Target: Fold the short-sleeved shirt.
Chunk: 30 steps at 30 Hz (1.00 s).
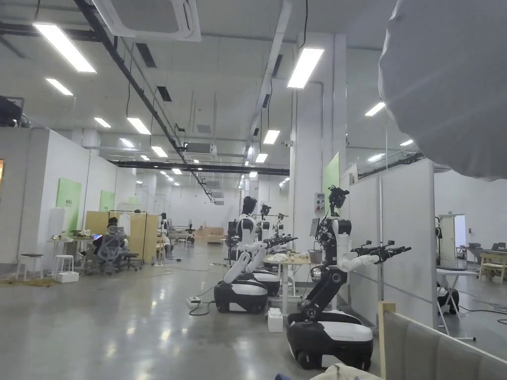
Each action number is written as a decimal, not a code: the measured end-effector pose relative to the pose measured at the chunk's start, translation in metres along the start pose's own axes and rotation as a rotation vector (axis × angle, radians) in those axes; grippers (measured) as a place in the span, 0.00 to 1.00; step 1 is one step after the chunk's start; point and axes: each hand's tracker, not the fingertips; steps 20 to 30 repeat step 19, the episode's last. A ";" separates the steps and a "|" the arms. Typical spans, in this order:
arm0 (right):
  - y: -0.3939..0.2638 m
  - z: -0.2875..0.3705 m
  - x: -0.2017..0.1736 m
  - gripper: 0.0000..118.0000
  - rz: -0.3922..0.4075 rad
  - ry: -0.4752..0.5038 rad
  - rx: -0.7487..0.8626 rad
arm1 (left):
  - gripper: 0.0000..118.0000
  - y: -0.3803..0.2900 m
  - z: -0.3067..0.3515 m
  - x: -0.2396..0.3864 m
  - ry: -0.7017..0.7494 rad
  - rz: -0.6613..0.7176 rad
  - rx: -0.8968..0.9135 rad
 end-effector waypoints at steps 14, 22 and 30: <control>0.002 0.000 -0.002 1.00 -0.009 0.022 -0.015 | 1.00 -0.014 -0.002 0.014 0.050 -0.074 -0.194; -0.001 0.002 -0.006 1.00 0.020 0.016 -0.012 | 1.00 -0.054 0.004 0.013 0.153 -0.239 0.126; -0.001 0.002 -0.006 1.00 0.020 0.016 -0.012 | 1.00 -0.054 0.004 0.013 0.153 -0.239 0.126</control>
